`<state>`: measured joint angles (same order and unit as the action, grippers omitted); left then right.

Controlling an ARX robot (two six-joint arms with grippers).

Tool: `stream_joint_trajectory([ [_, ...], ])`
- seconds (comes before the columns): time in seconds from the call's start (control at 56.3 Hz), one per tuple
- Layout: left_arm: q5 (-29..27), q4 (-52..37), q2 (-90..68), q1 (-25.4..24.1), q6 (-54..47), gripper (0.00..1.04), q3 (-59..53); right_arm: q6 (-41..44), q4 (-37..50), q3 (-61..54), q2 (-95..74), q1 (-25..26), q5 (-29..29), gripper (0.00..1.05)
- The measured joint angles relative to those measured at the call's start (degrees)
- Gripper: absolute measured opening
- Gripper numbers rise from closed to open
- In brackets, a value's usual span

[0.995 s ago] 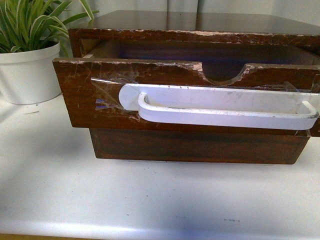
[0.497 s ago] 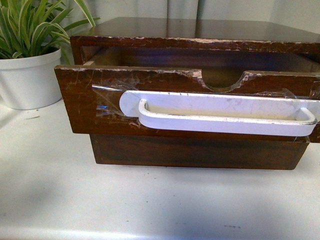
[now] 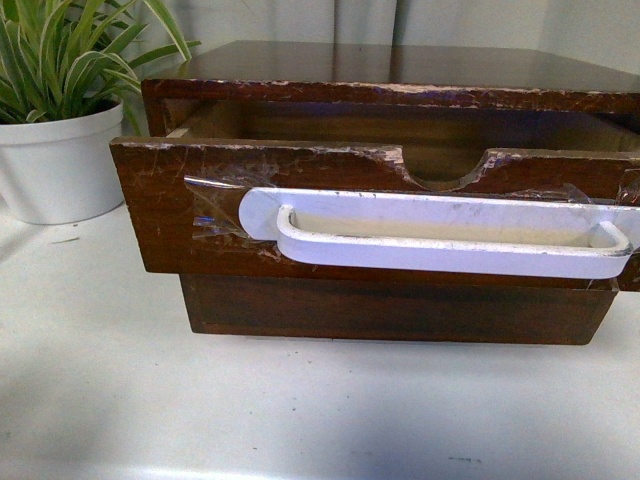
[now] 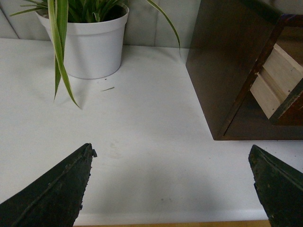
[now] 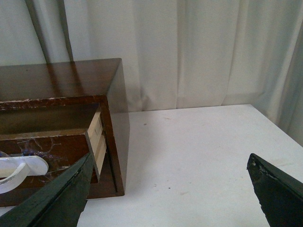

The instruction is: Open drawer

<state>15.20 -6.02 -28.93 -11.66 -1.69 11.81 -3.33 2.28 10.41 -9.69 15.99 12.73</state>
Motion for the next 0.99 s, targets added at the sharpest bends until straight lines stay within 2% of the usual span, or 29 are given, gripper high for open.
stream_joint_trajectory([
  [0.053, -0.35, -0.28, 0.04, 0.11, 0.04, 0.98, -0.11, 0.11, -0.20, 0.00, -0.02, 0.11, 0.46, 0.95],
  [0.071, -0.83, -1.05, 0.17, 0.28, 0.04, 0.97, -0.37, 0.66, -1.25, 0.09, -0.02, 0.13, 1.62, 0.91],
  [0.142, -5.18, -9.88, 1.27, 1.64, 0.57, 0.85, -3.82, 1.79, -2.89, -0.24, 0.35, -0.46, 1.90, 0.82],
  [0.195, -6.29, -12.63, 2.27, 2.47, 0.74, 0.76, -5.16, 2.27, -3.08, -0.81, 0.77, -1.62, 0.96, 0.73],
  [0.213, -6.43, -12.79, 2.49, 2.64, 0.76, 0.74, -5.31, 2.47, -3.10, -1.07, 0.96, -2.14, 0.39, 0.69],
  [0.302, -8.31, -12.57, 5.31, 4.52, 0.94, 0.52, -6.73, 3.04, -3.10, -2.71, 2.82, -5.44, -2.75, 0.47],
  [0.337, -9.88, -12.00, 6.19, 5.75, 0.98, 0.45, -7.15, 3.06, -3.10, -3.04, 3.15, -6.05, -3.39, 0.43],
  [0.373, -12.87, -11.47, 6.86, 7.48, 1.03, 0.40, -7.45, 3.13, -3.19, -3.63, 3.80, -8.33, -6.67, 0.34],
  [0.391, -13.94, -11.21, 7.34, 8.66, 1.05, 0.36, -7.65, 3.15, -3.19, -3.72, 3.87, -8.74, -7.32, 0.34],
  [0.462, -14.67, -10.49, 8.68, 10.91, 1.14, 0.25, -8.17, 3.13, -3.17, -4.68, 4.61, -13.84, -12.31, 0.20],
  [0.586, -15.04, -9.07, 10.88, 11.47, 1.18, 0.04, -8.94, 3.30, -3.15, -5.62, 5.46, -15.76, -12.15, 0.01],
  [0.995, -15.21, -5.09, 18.10, 11.54, 1.60, 0.04, -11.30, 3.39, -2.49, -9.62, 9.14, -15.78, -12.68, 0.01],
])
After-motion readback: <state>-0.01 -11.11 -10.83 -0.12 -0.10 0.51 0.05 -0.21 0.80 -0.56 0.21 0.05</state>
